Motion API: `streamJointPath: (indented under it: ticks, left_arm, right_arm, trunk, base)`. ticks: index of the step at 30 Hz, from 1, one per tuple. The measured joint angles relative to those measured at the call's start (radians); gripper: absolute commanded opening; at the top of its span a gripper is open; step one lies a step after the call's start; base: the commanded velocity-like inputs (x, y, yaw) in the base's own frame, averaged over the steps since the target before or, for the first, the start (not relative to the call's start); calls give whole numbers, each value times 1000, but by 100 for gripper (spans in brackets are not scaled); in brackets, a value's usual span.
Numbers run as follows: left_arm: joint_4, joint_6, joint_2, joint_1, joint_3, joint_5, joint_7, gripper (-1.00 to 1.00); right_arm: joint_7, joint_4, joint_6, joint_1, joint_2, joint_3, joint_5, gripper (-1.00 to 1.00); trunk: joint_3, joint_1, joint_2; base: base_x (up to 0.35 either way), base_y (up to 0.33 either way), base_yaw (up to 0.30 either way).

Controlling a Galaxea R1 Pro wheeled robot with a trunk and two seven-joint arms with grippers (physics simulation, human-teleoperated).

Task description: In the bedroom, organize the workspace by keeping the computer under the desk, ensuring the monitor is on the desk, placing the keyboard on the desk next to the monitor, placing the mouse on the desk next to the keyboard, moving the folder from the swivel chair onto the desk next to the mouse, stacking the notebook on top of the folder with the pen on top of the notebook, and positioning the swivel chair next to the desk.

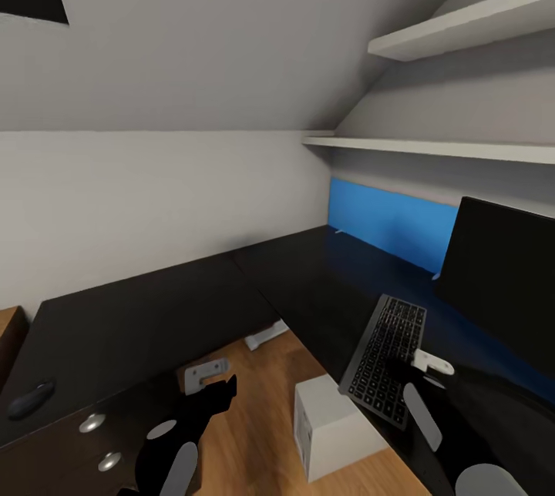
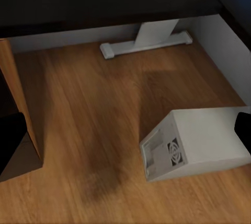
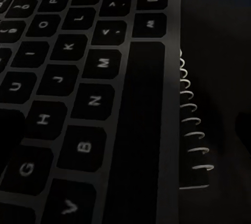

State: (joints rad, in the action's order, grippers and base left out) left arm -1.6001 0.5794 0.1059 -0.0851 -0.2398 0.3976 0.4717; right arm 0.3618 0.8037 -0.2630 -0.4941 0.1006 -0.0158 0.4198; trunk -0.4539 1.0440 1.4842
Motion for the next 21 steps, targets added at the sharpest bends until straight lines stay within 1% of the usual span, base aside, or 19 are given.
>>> streamJointPath:
  ticks: [4,9,18,21]
  left_arm:
    - [0,0,0,0,-5,0,-1,100]
    - [0,4,-3,0,-9,0,-1,100]
    - [5,10,-7,0,-4,4,-3,100]
    - [6,10,-21,0,-3,5,-4,100]
  right_arm:
    - [-1,15,0,0,-1,-1,-3,100]
    - [-1,16,0,0,-1,-2,-4,100]
    - [-1,16,-2,0,-1,-2,-5,100]
    - [0,16,-2,0,-1,-3,-10,100]
  trunk:
    - [-13,15,28]
    - [-13,15,28]
    - [-13,16,28]
    - [-13,16,28]
  base:
    - [0,0,0]
    - [0,0,0]
    - [-1,0,0]
    - [-113,64,0]
